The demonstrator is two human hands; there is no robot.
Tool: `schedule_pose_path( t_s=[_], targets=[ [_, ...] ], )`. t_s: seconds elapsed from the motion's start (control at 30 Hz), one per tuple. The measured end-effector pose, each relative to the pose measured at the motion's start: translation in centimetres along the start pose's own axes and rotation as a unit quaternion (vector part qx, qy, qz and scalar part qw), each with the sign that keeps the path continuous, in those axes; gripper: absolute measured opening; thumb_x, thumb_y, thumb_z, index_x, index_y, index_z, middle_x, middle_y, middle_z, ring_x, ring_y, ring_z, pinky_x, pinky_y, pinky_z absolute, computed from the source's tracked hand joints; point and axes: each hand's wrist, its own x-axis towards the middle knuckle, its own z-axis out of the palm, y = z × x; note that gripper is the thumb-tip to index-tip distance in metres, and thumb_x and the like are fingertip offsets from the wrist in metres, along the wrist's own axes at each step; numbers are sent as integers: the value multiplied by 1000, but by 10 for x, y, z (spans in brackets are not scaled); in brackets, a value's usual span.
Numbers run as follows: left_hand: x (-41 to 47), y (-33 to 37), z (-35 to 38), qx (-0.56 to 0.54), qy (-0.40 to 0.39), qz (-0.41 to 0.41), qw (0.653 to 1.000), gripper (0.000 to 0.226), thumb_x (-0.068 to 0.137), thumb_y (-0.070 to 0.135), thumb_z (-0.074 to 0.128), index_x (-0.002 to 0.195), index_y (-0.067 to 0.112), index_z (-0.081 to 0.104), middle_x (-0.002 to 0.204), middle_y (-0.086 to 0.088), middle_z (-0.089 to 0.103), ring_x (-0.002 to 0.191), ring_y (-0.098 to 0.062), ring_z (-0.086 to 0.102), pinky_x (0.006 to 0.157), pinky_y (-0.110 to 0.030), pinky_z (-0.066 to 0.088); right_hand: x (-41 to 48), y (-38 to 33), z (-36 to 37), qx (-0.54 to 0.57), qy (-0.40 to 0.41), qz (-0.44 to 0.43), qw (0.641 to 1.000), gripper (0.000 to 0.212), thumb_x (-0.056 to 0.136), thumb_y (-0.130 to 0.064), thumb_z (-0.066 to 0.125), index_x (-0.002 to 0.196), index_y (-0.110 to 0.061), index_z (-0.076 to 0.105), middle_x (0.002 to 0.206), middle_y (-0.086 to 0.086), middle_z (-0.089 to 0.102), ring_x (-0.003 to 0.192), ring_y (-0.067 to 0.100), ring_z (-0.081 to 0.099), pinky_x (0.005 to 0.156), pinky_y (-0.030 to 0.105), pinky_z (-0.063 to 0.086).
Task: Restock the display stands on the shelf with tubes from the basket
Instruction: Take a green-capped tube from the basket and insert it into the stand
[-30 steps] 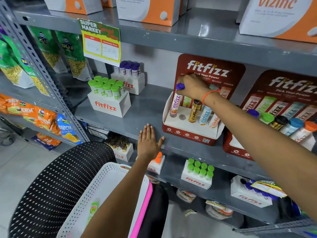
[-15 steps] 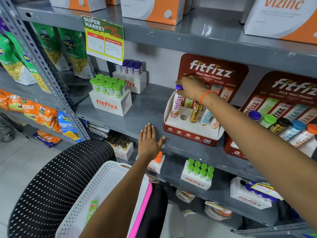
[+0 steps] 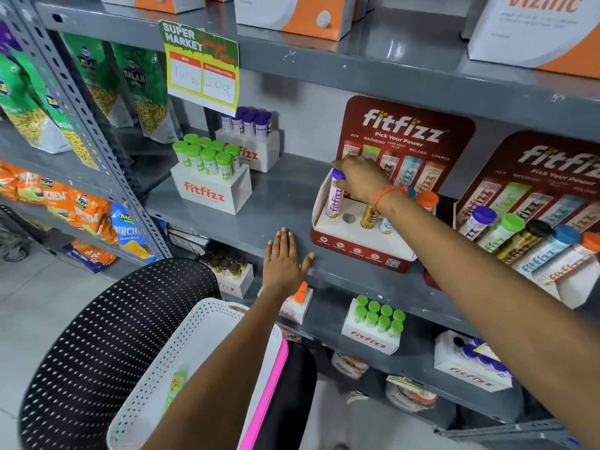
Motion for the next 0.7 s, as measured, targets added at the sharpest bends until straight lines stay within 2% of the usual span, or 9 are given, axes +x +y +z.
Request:
schedule_pose_path(
  t_s=[0.03,0.1,0.2,0.3,0.37,0.47,0.57,0.63,0.7],
  targets=[
    [0,0,-1,2,-3,2,1000,80,90,65,8,149,13,-9,160,-7,-10,146,-24,-11,120,-40,-5,-3,-2,2,-10,13,3,1000,45,93,-24,57,133,-6,46,131,20,56,119,39,52,98,47,46],
    [-1,0,-5,3,-6,12,1000,80,91,63,10,149,12,-9,160,-8,-9,147,-23,-10,121,-40,-4,-13,-11,10,-6,90,10,996,55,93,-31,54,140,-8,36,138,17,49,127,37,43,102,50,43],
    [-14,-10,-9,-20,51,14,998,76,94,58,16,149,9,-1,160,-10,-1,148,-23,-3,121,-39,-2,-34,-37,35,76,232,-37,969,44,94,-27,51,132,-6,48,132,16,55,122,33,48,101,44,45],
    [-47,-34,-1,-39,123,-3,992,66,98,44,33,147,3,19,157,-15,18,147,-26,14,120,-39,6,-52,-71,73,150,279,-102,943,32,91,-16,55,119,-2,58,119,17,62,110,33,56,97,43,48],
    [-77,-53,9,-46,136,-36,989,61,98,39,36,145,1,26,155,-17,25,145,-28,21,119,-42,13,-64,-95,105,183,250,-123,943,29,89,-12,56,116,-3,60,117,17,63,108,33,57,97,43,47],
    [-134,-90,32,-66,144,-120,980,60,96,38,34,141,-2,35,149,-20,36,139,-32,34,115,-47,26,-85,-136,158,230,164,-150,947,26,85,-9,59,109,-2,62,111,18,65,102,36,59,91,42,48],
    [-198,-128,58,-53,115,-213,969,65,97,44,21,139,-3,39,148,-20,39,138,-33,36,114,-49,28,-110,-176,208,257,43,-188,947,23,80,-5,64,103,0,65,101,21,67,95,39,61,86,43,50],
    [-232,-151,71,-51,98,-277,954,69,97,46,15,138,-3,38,147,-21,39,137,-33,38,114,-49,28,-125,-201,238,264,-50,-219,938,22,82,-5,62,103,1,65,102,22,67,98,40,60,90,45,48],
    [-260,-170,81,-46,87,-337,936,66,96,42,18,139,-4,37,147,-22,38,137,-34,37,114,-49,27,-137,-226,265,250,-146,-259,922,19,86,-6,58,101,3,65,104,23,64,101,40,56,93,44,43]
  ],
)
